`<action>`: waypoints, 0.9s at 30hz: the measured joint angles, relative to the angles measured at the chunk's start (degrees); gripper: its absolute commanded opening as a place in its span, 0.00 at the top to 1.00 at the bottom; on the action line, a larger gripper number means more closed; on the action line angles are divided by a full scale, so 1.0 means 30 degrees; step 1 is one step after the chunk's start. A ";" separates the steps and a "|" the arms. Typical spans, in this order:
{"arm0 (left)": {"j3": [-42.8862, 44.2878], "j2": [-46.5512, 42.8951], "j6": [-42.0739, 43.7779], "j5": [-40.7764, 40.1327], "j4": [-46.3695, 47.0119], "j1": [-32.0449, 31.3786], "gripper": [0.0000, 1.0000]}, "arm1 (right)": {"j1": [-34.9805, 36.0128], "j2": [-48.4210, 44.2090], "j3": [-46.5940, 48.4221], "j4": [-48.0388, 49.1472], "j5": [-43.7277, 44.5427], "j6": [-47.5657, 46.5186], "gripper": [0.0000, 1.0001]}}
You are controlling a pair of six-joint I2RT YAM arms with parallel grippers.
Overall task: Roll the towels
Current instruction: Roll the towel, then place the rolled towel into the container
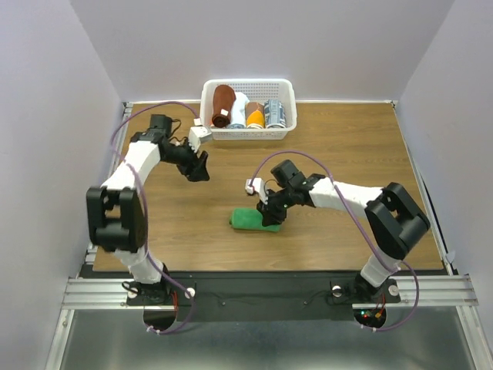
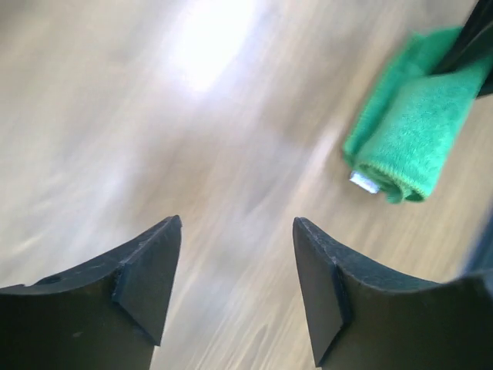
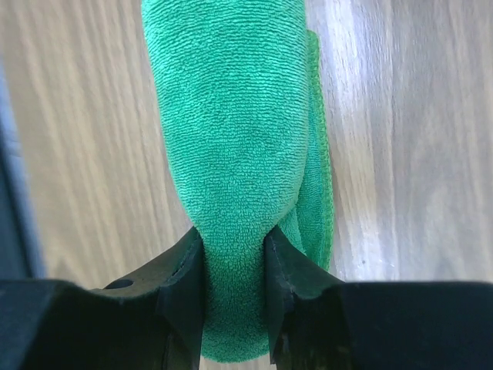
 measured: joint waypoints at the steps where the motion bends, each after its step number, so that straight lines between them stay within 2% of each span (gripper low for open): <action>1: -0.0583 -0.1217 -0.0313 -0.0393 0.0729 0.0306 0.28 | -0.0335 0.0321 0.0233 -0.0233 -0.0568 0.0240 0.99; 3: -0.2055 -0.4095 -0.0648 -0.1158 0.2251 0.0233 0.27 | -0.1217 0.1195 0.0969 -0.0845 -0.2069 0.0860 0.99; 6: -0.4867 -0.8786 -0.0474 -0.2820 0.4036 -0.1508 0.26 | -0.2535 0.2718 0.1989 -0.1676 -0.4554 0.1494 0.99; 9: -0.7657 -1.2342 0.0000 -0.4816 0.5807 -0.5377 0.23 | -0.3614 0.4262 0.2958 -0.2448 -0.7002 0.1938 1.00; 12: -1.1234 -1.4447 0.0583 -0.7286 0.7366 -1.0630 0.23 | -0.4269 0.5391 0.3563 -0.3067 -0.8714 0.2193 0.99; 15: -1.3442 -1.4258 0.1151 -0.9377 0.8502 -1.3544 0.22 | -0.4532 0.6258 0.4022 -0.3759 -1.0025 0.2339 0.99; 17: -1.4273 -1.3537 0.1537 -1.0601 0.9326 -1.4761 0.22 | -0.4532 0.6768 0.4255 -0.4218 -1.0688 0.2390 0.99; 27: -1.4812 -0.8888 0.3738 -1.3741 1.4928 -1.7252 0.23 | -0.4546 0.8706 0.5515 -0.7074 -1.2699 0.1617 0.99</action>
